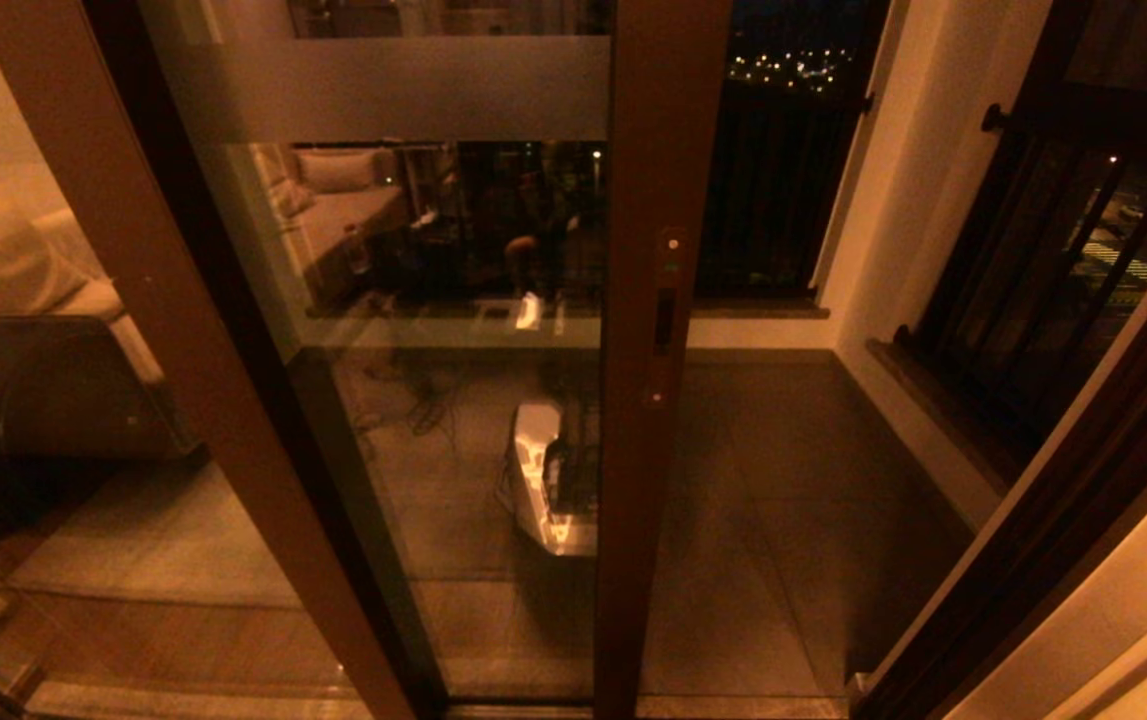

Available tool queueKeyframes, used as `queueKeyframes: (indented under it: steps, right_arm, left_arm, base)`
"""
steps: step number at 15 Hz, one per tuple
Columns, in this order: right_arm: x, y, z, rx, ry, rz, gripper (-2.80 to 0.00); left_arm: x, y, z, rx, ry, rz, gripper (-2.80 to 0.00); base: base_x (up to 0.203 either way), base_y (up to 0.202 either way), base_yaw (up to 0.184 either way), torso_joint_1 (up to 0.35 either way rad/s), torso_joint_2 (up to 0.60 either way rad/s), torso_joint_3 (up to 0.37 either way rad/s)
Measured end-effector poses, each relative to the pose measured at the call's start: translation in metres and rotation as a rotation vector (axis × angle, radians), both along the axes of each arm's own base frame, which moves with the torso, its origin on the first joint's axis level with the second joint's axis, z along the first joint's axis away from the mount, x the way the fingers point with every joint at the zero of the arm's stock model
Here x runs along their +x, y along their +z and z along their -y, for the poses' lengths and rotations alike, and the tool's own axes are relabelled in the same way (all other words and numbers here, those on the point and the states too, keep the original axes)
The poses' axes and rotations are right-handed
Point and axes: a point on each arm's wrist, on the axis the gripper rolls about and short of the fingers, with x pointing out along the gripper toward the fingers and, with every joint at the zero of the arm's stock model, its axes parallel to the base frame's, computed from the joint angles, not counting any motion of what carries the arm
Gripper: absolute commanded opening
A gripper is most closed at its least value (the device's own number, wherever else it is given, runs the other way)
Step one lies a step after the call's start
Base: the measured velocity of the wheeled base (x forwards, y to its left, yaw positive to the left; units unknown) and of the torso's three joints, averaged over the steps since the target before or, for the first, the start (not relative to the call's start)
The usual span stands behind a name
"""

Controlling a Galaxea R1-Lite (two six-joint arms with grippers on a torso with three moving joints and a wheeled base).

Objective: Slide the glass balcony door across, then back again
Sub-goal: Close the slid door

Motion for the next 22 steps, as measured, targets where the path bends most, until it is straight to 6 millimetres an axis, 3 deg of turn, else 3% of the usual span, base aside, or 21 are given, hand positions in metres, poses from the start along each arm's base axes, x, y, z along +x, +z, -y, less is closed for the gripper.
queueKeyframes:
  steps: [3,9,12,17,22]
  right_arm:
    - [0.000,0.000,0.000,0.000,0.000,0.000,-2.80]
    - [0.000,0.000,0.000,0.000,0.001,0.000,-2.80]
    - [0.000,0.000,0.000,0.000,0.000,0.000,-2.80]
    - [0.000,0.000,0.000,0.000,0.000,0.000,-2.80]
    - [0.000,0.000,0.000,0.000,0.001,0.000,-2.80]
  left_arm:
    - [0.000,-0.021,0.002,0.014,-0.146,-0.037,-2.80]
    - [-0.004,-0.036,-0.002,0.060,-0.312,0.018,-2.80]
    - [-0.002,-0.080,-0.003,0.059,-0.303,-0.026,-2.80]
    - [0.033,-0.159,-0.007,0.106,-0.166,-0.048,-2.80]
    - [0.038,-0.170,-0.008,0.012,-0.089,0.005,-2.80]
  base:
    - [0.000,0.000,0.000,0.000,0.00,0.000]
    - [0.000,0.000,0.000,0.000,0.00,0.000]
    - [0.000,0.000,0.000,0.000,0.00,0.000]
    - [0.000,0.000,0.000,0.000,0.00,0.000]
    - [0.000,0.000,0.000,0.000,0.00,0.000]
